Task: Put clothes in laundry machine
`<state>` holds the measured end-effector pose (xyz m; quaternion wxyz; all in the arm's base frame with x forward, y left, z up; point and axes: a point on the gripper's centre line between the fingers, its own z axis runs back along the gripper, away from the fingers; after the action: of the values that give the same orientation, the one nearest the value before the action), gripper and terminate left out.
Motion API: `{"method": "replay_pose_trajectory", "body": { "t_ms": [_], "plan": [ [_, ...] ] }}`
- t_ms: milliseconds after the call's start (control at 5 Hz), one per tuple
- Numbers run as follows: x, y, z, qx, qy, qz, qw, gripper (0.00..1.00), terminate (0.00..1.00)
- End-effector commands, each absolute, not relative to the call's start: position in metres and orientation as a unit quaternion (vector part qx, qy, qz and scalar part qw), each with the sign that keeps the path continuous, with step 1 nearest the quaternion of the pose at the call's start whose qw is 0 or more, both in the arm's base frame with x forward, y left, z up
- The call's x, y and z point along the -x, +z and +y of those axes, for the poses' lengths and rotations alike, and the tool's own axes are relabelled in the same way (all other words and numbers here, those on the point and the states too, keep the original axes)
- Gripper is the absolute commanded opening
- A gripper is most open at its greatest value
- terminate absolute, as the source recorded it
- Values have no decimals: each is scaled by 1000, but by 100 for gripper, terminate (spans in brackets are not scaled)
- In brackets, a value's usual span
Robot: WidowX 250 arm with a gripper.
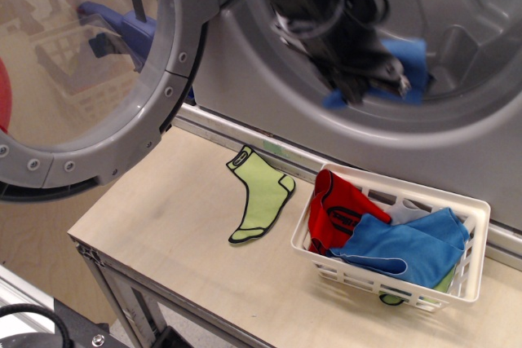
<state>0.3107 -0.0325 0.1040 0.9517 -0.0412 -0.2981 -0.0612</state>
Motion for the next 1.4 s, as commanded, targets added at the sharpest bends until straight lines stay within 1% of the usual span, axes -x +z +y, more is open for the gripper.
{"method": "replay_pose_trajectory", "body": {
  "t_ms": [0,200,400,600,800,1000,1200],
  "plan": [
    [-350,103,-23,24,-40,-346,937,0,0],
    [-371,97,-28,16,-33,-359,933,0,0],
    [-389,98,-32,17,-29,-376,926,0,0],
    [-404,98,-34,16,-23,-387,922,0,0],
    [-416,95,-34,5,-16,-391,920,0,0],
    [-411,92,-33,-5,-4,-391,920,100,0],
    [-399,98,-33,3,3,-392,920,100,0]
  ]
}}
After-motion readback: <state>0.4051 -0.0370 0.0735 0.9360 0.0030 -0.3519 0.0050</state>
